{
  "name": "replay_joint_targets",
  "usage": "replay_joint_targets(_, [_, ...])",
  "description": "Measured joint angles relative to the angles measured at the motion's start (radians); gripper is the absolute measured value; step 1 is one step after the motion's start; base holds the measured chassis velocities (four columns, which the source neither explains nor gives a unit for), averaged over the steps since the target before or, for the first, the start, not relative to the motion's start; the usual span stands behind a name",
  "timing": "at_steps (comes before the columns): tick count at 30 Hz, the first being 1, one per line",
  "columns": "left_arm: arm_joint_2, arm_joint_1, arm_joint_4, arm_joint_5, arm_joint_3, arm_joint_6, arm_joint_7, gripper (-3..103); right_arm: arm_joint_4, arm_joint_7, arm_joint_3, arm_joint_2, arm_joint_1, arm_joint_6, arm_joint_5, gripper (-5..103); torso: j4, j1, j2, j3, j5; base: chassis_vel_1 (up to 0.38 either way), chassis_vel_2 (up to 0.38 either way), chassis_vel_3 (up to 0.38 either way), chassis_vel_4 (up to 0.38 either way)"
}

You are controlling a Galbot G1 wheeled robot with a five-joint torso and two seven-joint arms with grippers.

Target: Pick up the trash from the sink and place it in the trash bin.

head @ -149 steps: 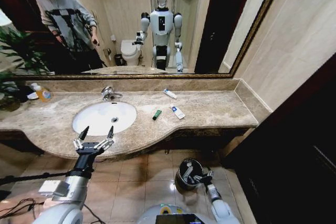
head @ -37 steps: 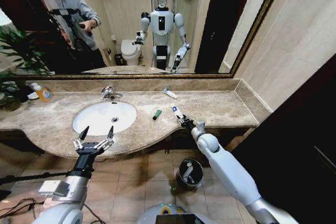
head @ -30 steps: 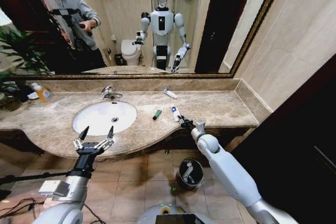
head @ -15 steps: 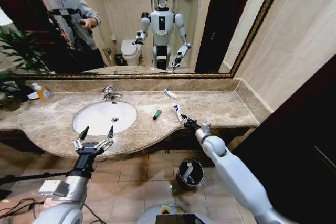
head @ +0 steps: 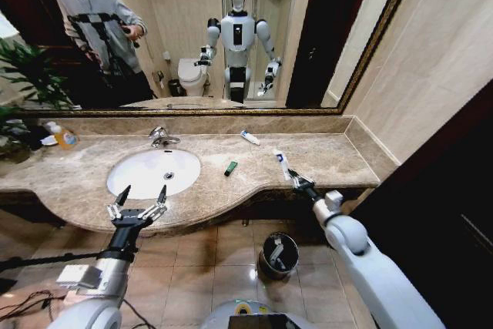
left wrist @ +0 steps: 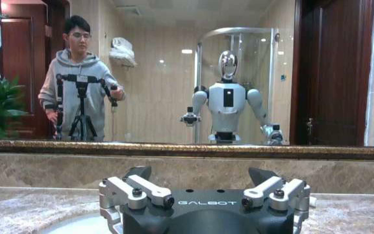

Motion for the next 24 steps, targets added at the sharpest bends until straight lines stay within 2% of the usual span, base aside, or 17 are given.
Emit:
replay_joint_targets(4, [0.0,0.0,0.0,0.0,0.0,0.0,0.0,100,0.027,-0.013,0.064,0.052,-0.136,0.086,-0.061,0,0.0,0.0,0.0,0.0,-0.0002,0.0,0.0,0.0,0.0])
replay_joint_targets(8, [0.0,0.0,0.0,0.0,0.0,0.0,0.0,100,0.027,-0.02,0.081,0.088,-0.189,0.128,-0.089,0,0.0,0.0,0.0,0.0,0.0001,0.0,0.0,0.0,0.0])
replay_joint_targets(10, [0.0,0.0,0.0,0.0,0.0,0.0,0.0,100,0.012,-0.025,0.089,0.145,-0.251,0.186,-0.128,0,0.0,0.0,0.0,0.0,-0.0002,0.0,0.0,0.0,0.0])
replay_joint_targets(14, [0.0,0.0,0.0,0.0,0.0,0.0,0.0,100,-0.025,-0.027,0.076,0.213,-0.312,0.239,-0.189,0,0.0,0.0,0.0,0.0,-0.0001,0.0,0.0,0.0,0.0])
replay_joint_targets(16, [0.0,0.0,0.0,0.0,0.0,0.0,0.0,100,-0.063,-0.027,0.062,0.249,-0.333,0.254,-0.237,0,0.0,0.0,0.0,0.0,-0.0001,0.0,0.0,0.0,0.0])
replay_joint_targets(21, [0.0,0.0,0.0,0.0,0.0,0.0,0.0,100,-0.149,-0.02,0.036,0.276,-0.335,0.247,-0.285,0,0.0,0.0,0.0,0.0,-0.0004,0.0,0.0,0.0,0.0])
replay_joint_targets(24, [0.0,0.0,0.0,0.0,0.0,0.0,0.0,100,-0.3,-0.021,0.026,0.296,-0.277,0.267,-0.359,0,0.0,0.0,0.0,0.0,0.0,0.0,0.0,0.0,0.0])
